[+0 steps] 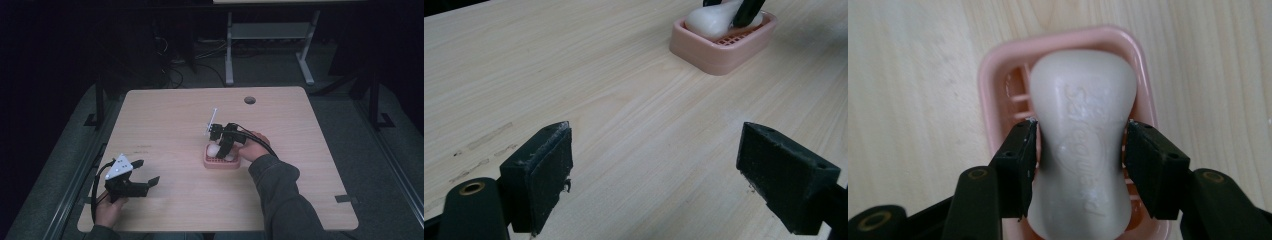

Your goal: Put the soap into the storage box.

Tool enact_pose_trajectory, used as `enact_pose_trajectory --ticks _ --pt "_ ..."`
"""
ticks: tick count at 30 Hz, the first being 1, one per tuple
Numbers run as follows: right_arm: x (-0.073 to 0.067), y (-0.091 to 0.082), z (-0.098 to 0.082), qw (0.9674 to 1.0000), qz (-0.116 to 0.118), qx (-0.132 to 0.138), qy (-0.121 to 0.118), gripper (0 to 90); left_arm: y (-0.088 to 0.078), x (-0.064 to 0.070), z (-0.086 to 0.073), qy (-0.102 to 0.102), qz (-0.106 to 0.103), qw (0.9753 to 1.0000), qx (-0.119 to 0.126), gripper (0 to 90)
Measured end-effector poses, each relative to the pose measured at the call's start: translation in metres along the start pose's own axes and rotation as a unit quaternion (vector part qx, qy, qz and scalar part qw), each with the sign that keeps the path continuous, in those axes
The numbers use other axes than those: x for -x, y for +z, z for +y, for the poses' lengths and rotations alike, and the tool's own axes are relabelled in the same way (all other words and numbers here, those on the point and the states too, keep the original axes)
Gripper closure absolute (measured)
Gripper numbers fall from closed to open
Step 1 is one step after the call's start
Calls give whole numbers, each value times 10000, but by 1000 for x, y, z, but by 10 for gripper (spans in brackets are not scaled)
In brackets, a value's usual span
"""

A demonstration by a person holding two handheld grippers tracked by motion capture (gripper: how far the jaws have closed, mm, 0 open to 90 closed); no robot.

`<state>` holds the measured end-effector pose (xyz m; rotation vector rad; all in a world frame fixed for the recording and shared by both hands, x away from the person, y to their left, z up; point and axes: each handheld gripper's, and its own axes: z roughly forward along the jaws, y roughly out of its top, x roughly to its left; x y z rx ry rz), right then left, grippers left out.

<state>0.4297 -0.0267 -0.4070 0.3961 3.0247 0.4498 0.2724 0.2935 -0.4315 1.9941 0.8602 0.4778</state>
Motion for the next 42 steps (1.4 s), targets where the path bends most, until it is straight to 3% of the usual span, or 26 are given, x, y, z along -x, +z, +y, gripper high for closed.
enact_pose_trajectory --ticks 10,25,42 --pt "-4 -11 -7 9999 -58 133 84 427 0 2 0 33 -7 10000 -2 145" --pt "-10 -38 -34 9976 -142 530 415 374 1 2 0 66 -18 10000 -1 145" --pt "-12 -45 -58 9959 -220 620 616 342 1 2 0 71 -1 10000 -13 145"
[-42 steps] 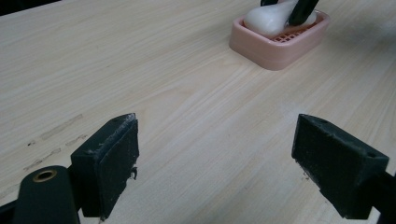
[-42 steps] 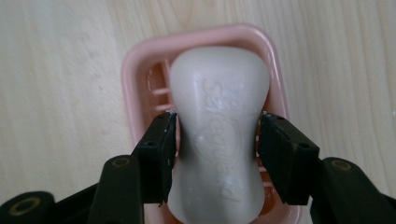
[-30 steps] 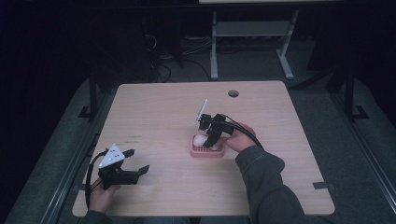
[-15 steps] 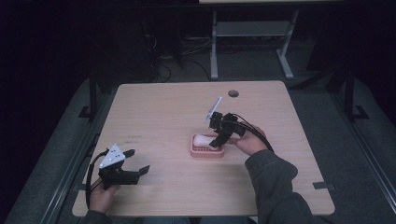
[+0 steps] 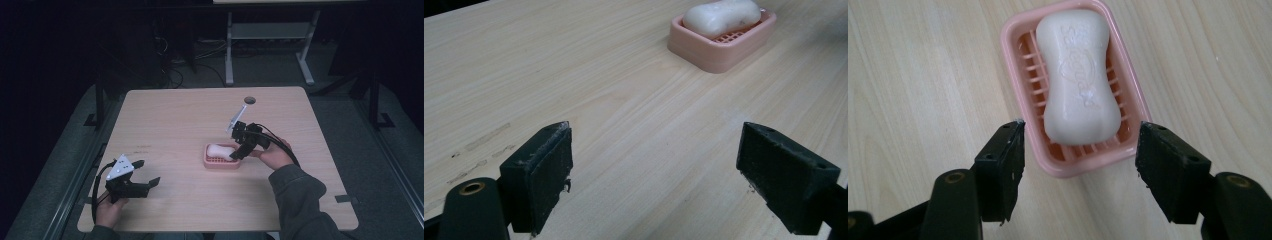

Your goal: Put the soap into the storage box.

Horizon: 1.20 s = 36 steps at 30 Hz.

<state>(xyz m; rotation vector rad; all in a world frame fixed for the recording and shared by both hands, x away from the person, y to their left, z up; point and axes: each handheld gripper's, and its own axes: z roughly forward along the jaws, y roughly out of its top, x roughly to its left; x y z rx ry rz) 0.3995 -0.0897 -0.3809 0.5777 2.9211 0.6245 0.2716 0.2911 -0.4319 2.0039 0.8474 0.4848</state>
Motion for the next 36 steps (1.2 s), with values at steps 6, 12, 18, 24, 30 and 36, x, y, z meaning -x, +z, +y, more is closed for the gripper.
enact_pose_trajectory --ticks 6,12,18,24,30,36 --pt "0 -5 -11 9999 -42 71 97 334 0 0 0 1 7 10000 -5 145" --pt "0 -5 -24 9997 9 10 223 331 0 0 0 19 14 10000 -20 145" --pt "0 -10 -36 9995 -43 113 309 331 0 1 0 5 14 10000 -23 145" --pt "-1 -12 -47 9992 -56 109 378 328 0 1 0 9 17 10000 -9 145" --pt "-3 -15 -58 9989 -59 127 453 324 0 1 0 18 12 10000 -43 145" --pt "-5 -20 -68 9985 -130 166 510 319 0 1 0 11 12 10000 -46 145"
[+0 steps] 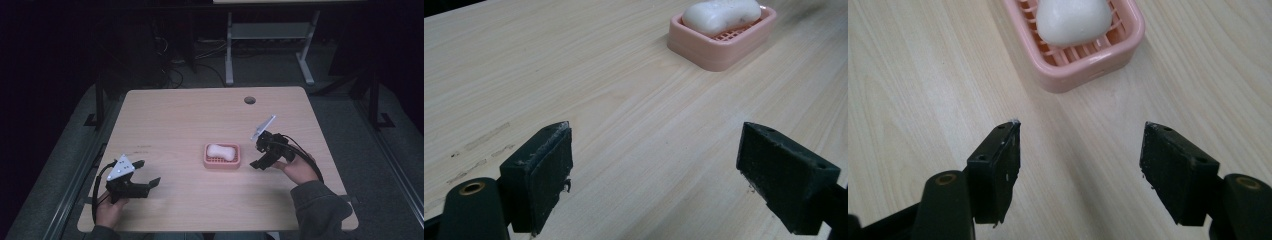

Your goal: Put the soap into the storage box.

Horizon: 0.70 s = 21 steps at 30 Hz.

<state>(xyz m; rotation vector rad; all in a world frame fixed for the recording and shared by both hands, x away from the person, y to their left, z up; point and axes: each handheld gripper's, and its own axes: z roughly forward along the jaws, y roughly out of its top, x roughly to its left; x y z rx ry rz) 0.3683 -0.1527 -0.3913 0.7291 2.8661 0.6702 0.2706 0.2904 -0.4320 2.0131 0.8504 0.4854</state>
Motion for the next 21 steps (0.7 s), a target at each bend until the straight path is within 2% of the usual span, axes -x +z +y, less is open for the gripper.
enact_pose_trajectory --ticks 11,21 --pt "-3 -4 -16 9999 -53 64 98 315 1 1 -1 -16 5 10000 47 145" --pt "-6 -10 -31 9996 -121 140 200 315 1 1 0 48 -5 10000 34 145"
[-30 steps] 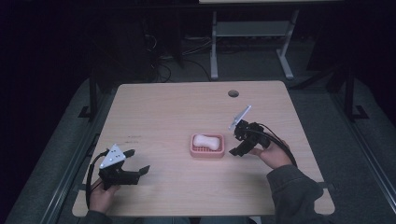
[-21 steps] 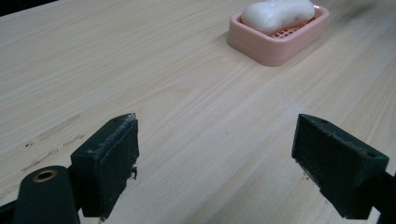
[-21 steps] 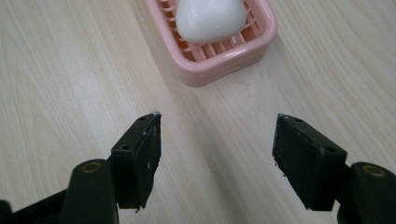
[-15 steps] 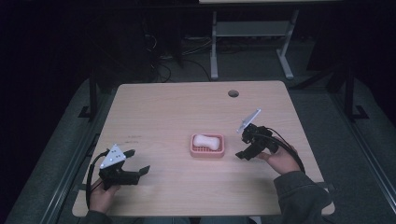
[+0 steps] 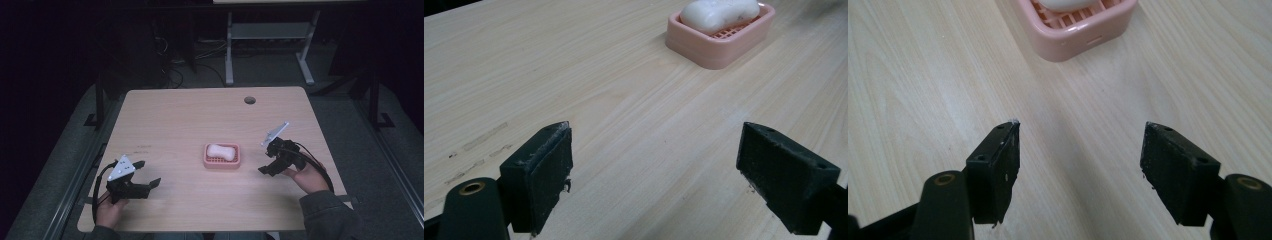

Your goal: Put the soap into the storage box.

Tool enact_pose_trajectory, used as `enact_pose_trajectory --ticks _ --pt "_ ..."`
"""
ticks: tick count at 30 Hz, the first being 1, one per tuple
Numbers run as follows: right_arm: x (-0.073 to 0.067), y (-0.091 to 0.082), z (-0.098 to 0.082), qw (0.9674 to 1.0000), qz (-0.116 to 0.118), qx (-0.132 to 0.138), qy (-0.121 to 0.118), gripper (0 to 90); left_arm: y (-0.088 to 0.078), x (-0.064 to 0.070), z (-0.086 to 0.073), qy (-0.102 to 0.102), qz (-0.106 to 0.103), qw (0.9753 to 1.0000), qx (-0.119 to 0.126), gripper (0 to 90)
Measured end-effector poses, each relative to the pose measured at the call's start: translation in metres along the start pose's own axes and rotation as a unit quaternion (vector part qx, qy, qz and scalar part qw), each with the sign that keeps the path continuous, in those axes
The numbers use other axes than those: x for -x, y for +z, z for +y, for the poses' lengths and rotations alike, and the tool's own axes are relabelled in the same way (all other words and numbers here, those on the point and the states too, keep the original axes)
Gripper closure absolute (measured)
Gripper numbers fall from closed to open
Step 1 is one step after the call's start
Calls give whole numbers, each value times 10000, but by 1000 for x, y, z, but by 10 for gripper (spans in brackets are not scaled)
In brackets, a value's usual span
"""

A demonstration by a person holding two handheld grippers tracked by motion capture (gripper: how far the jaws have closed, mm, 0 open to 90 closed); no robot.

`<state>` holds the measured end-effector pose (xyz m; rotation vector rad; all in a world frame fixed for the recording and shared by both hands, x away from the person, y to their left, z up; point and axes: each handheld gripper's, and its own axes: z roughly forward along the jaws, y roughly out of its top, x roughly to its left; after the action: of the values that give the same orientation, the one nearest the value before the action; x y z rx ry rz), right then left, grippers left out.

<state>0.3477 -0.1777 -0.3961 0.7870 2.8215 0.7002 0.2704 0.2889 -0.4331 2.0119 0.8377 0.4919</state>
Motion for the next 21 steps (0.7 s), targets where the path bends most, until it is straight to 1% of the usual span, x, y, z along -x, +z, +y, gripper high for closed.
enact_pose_trajectory --ticks 7,9,11,12,17,19,21 --pt "-3 -1 -15 9999 -36 36 107 309 1 1 0 -7 -7 10000 -17 145" --pt "-5 -2 -19 9999 -48 63 100 310 1 1 0 -13 -16 10000 -24 145" --pt "-6 -3 -24 9998 -62 78 144 312 0 1 0 60 -67 10000 -36 145" --pt "-7 -4 -26 9998 -54 92 172 311 0 2 0 74 -53 10000 -36 145" --pt "-11 -7 -37 9995 -59 136 263 312 1 2 0 78 -44 9999 -70 145" --pt "-12 -8 -41 9995 -91 150 264 311 1 3 0 82 -46 9999 -72 145" --pt "-14 -7 -46 9993 -62 186 323 311 1 3 0 66 -51 9999 -71 145"
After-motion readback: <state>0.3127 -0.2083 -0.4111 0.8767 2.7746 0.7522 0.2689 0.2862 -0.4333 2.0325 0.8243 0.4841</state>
